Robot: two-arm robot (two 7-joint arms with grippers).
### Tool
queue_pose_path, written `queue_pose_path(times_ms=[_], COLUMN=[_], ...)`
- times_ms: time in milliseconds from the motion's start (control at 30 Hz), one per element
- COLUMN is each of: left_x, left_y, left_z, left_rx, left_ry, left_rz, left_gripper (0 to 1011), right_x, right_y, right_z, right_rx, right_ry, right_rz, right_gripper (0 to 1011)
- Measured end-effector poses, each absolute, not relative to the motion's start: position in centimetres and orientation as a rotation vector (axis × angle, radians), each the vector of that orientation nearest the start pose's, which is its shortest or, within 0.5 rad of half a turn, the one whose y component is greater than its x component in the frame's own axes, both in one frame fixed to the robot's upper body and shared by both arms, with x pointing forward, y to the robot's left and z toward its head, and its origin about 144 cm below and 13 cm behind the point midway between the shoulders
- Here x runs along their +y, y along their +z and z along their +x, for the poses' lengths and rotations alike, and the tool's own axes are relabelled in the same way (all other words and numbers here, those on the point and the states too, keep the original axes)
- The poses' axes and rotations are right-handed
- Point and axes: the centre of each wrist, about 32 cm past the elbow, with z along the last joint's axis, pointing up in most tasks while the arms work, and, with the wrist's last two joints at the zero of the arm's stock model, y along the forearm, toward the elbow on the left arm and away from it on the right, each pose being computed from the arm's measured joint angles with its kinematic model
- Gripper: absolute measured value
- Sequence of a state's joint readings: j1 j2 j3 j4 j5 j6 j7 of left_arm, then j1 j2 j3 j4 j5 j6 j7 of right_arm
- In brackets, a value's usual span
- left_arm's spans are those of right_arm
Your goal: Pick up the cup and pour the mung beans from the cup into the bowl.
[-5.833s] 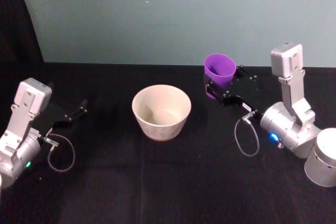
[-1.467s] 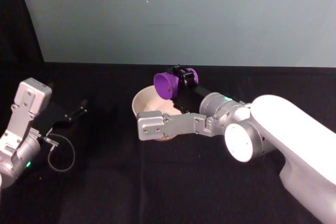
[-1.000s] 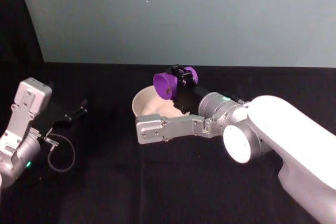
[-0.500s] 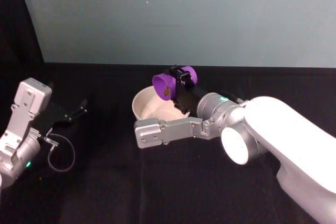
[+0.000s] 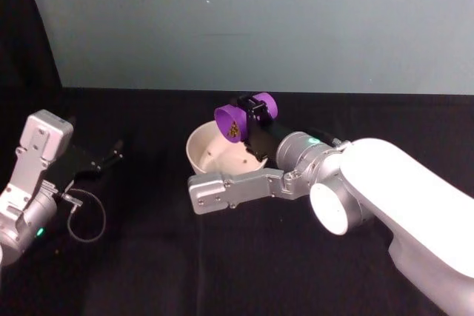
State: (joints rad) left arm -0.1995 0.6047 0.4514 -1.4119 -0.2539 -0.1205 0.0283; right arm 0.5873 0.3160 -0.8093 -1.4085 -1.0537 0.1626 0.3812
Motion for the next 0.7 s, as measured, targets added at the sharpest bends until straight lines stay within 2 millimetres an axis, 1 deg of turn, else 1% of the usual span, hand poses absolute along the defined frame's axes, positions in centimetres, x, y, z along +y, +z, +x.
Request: queue_pose_path(times_ms=[700], left_x=[30.97], left_y=[113.98], left_z=[48.86], left_rx=[-0.285], left_ry=[1.248], left_rz=[0.305], left_gripper=[1011], right_x=[-10.97], right_y=[122.96], right_z=[54.00], right_rx=[-1.371], right_ry=[-0.552], right_rz=[-1.102], right_gripper=[724])
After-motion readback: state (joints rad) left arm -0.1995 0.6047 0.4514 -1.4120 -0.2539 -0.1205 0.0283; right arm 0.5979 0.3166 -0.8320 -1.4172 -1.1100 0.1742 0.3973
